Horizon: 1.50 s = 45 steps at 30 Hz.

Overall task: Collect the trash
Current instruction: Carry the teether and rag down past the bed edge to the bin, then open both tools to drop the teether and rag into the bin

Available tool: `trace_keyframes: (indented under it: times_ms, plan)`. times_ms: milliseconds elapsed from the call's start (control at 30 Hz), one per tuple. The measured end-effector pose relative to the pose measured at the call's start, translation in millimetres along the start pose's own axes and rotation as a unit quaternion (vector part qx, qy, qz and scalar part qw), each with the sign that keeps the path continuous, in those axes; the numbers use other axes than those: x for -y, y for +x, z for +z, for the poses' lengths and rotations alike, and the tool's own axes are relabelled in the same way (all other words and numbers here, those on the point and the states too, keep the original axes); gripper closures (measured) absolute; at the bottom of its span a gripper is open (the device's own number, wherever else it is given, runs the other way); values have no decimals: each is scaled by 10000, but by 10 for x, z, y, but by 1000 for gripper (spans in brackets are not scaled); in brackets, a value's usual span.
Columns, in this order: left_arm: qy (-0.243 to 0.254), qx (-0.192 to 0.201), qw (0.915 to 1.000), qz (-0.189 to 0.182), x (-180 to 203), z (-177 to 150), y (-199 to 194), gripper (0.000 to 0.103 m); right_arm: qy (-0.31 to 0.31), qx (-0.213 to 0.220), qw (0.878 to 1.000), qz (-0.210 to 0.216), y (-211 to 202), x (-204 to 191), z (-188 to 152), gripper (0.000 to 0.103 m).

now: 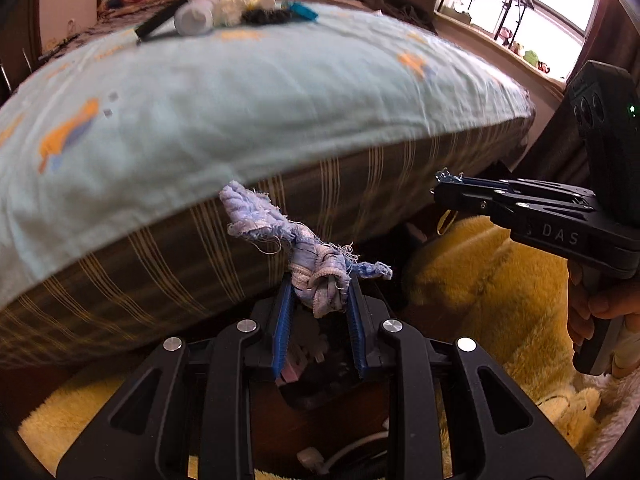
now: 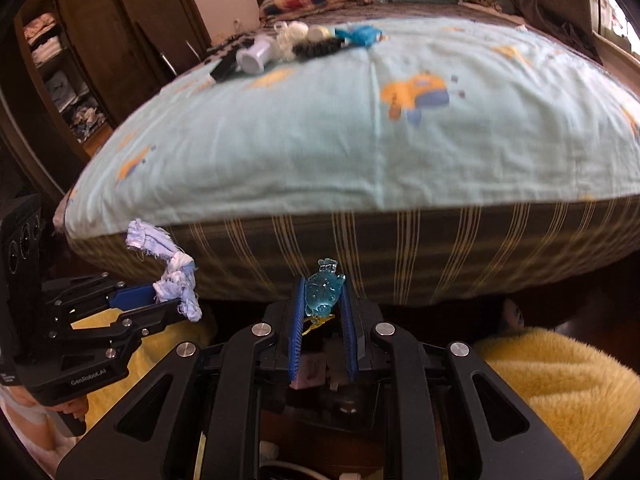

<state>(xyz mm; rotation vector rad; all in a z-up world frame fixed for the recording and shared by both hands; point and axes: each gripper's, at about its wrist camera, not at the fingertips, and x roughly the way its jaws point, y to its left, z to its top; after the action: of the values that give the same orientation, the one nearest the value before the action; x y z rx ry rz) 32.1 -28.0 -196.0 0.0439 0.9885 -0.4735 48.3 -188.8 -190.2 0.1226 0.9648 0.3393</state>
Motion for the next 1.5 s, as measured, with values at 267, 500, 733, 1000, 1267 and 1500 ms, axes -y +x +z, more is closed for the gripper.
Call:
trace_keyframes:
  times_ms: [267,500,733,1000,1267,1500]
  plan:
    - [1,-573,9983,82,-8,-229,455,79,102,-515,9986,8,369,32,-227,85]
    - [-388,-910,9951,53,-86,-342,811,79,276,-895,9956,17,648,91,-383,85]
    - [-602,-1235,9905,-49,-72,-486,1040,79,414,-1034,9938,62,818,82,-462,84]
    - [-664,-1161,9910,-55,-60,-507,1044,76,445,-1072,9932,70,941,87,-484,83]
    - [-659,-1060,9919,229,-130,-445,908,47,581,-905,9941,-116,836,152,-381,69]
    - [-576,-710,9943,548,-254,-336,624,24,638,-537,9961,-274,586,190,-283,25]
